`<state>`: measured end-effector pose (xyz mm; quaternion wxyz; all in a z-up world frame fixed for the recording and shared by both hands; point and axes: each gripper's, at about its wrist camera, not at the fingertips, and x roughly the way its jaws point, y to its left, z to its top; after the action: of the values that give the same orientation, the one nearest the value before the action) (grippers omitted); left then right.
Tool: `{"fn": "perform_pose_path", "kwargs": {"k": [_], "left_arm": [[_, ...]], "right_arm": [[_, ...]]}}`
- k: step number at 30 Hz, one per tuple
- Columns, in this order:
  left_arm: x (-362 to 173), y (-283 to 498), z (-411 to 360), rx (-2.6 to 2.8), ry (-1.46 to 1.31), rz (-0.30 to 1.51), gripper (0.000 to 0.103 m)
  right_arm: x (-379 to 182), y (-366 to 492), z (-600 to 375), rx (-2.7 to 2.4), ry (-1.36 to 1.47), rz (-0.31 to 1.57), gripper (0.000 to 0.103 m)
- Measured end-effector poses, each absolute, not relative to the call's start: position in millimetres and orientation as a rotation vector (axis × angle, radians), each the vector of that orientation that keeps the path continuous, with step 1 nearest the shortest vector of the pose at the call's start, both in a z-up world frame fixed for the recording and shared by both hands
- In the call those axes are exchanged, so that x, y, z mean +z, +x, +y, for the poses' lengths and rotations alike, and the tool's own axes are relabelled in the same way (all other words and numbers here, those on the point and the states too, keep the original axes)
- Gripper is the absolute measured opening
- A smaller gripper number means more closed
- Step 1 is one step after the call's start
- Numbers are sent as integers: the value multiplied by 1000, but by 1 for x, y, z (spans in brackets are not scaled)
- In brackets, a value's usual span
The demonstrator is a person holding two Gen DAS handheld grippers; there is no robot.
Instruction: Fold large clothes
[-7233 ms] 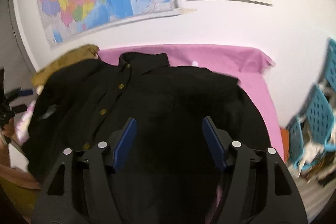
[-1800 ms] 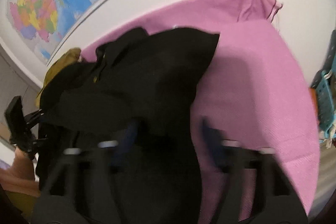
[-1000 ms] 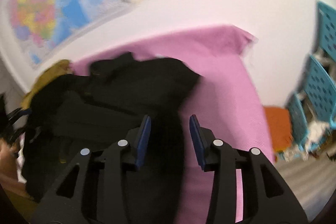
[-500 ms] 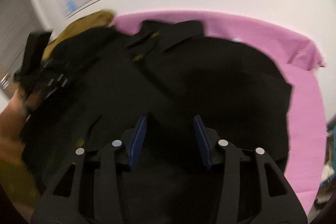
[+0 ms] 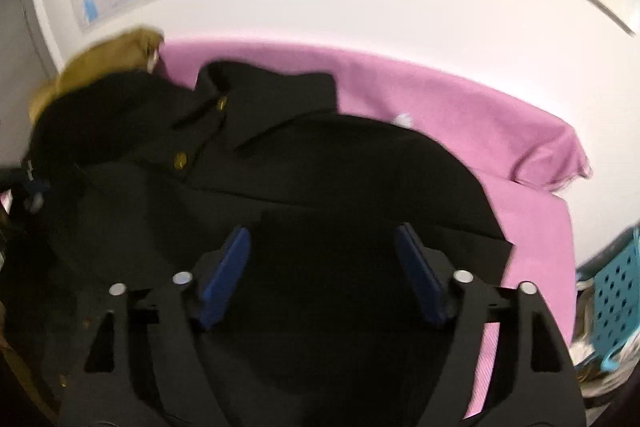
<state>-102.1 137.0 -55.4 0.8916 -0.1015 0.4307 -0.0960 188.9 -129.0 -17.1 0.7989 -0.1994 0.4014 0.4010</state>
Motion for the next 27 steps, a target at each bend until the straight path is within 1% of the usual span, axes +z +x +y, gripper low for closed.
{"fn": "perform_pose_path", "kwargs": {"k": [2, 3, 4, 5, 6, 7, 8, 9, 14, 15, 17, 18, 20, 21, 22, 24, 25, 27], "left_arm": [[-57, -89, 143, -175, -248, 911, 83], [-59, -82, 144, -170, -261, 929, 80], [-63, -73, 143, -158, -262, 951, 74], [-66, -67, 142, -160, -263, 966, 59], [-69, -61, 140, -166, -270, 985, 39], [-71, -53, 137, -171, -266, 995, 30], [-69, -49, 134, -165, -247, 989, 24], [-62, -49, 130, -147, -213, 966, 21], [-22, -35, 136, -58, -127, 825, 18], [-20, -33, 138, -37, -110, 813, 18], [-24, -26, 145, -20, -115, 832, 19], [-32, -22, 148, -22, -122, 865, 20], [-49, -15, 152, 6, -117, 940, 24], [-58, -13, 153, 29, -111, 968, 24], [-63, -12, 155, 33, -117, 978, 24], [-64, -13, 158, 19, -148, 978, 34], [-62, -14, 160, 12, -162, 971, 35], [-57, -15, 160, 14, -158, 957, 44]], "right_arm": [[-29, 190, -120, 863, -499, 886, 74], [-33, 189, -119, 856, -526, 885, 63], [-37, 189, -118, 869, -534, 886, 48], [-37, 189, -119, 892, -516, 892, 40], [-35, 189, -120, 891, -507, 880, 18], [-32, 188, -121, 885, -505, 864, 3], [-27, 191, -123, 887, -475, 864, 3], [-21, 194, -126, 880, -441, 853, 3], [28, 208, -143, 835, -248, 711, 3], [32, 212, -145, 839, -208, 703, 3], [24, 222, -142, 840, -170, 750, 5], [17, 226, -140, 814, -174, 784, 13], [1, 233, -138, 783, -188, 844, 21], [-5, 234, -140, 768, -189, 863, 34], [-6, 233, -144, 734, -189, 859, 40], [-2, 224, -151, 745, -176, 836, 40], [2, 216, -151, 760, -183, 818, 40], [7, 202, -144, 818, -221, 812, 40]]}}
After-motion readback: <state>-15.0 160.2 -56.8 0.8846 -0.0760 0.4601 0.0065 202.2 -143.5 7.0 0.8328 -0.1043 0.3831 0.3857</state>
